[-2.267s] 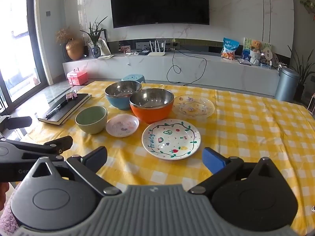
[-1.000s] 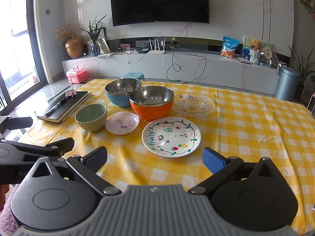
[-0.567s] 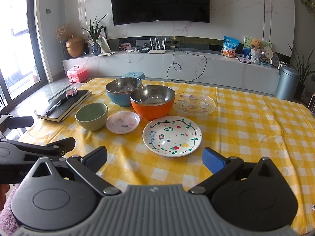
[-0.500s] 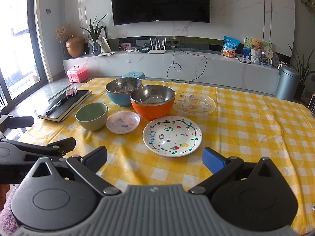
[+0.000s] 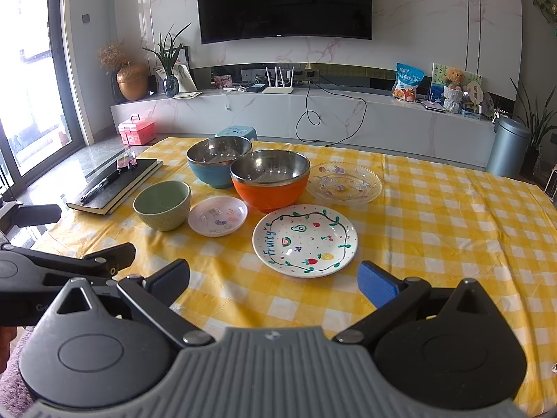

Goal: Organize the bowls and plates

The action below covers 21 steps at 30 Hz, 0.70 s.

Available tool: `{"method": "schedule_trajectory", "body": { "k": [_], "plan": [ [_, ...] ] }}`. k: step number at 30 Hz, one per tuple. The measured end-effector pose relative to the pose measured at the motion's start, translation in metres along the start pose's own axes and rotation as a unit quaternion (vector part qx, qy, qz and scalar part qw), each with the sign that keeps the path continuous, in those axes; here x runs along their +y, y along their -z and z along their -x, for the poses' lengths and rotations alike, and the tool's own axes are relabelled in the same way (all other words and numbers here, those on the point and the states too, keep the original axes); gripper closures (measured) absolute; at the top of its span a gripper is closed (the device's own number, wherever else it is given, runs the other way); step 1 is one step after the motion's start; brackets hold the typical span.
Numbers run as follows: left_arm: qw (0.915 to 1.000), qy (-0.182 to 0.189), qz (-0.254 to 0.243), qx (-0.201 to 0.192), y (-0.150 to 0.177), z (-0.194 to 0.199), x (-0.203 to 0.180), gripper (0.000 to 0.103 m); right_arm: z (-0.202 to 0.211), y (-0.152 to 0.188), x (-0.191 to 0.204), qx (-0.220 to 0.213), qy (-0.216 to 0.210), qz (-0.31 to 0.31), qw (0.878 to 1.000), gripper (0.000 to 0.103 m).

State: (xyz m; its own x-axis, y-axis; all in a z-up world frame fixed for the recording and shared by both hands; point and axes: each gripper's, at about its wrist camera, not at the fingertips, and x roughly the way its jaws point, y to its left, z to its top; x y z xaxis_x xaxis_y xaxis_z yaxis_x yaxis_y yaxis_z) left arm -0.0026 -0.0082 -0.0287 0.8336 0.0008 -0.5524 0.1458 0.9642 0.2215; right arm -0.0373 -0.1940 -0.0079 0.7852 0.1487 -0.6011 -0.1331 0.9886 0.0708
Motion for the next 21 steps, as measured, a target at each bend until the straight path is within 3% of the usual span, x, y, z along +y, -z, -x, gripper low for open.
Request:
{"method": "schedule_trajectory", "body": {
  "k": [15,21],
  "plan": [
    [0.9999,-0.003,0.008,0.008,0.007,0.000,-0.003,0.000,-0.001,0.000,-0.001,0.000,0.010,0.000,1.000,0.003],
    [0.9989,0.015,0.038,0.022,-0.002,-0.007,0.011,0.000,-0.006,-0.001,-0.005,-0.004,0.019,-0.013,1.000,0.002]
  ]
}}
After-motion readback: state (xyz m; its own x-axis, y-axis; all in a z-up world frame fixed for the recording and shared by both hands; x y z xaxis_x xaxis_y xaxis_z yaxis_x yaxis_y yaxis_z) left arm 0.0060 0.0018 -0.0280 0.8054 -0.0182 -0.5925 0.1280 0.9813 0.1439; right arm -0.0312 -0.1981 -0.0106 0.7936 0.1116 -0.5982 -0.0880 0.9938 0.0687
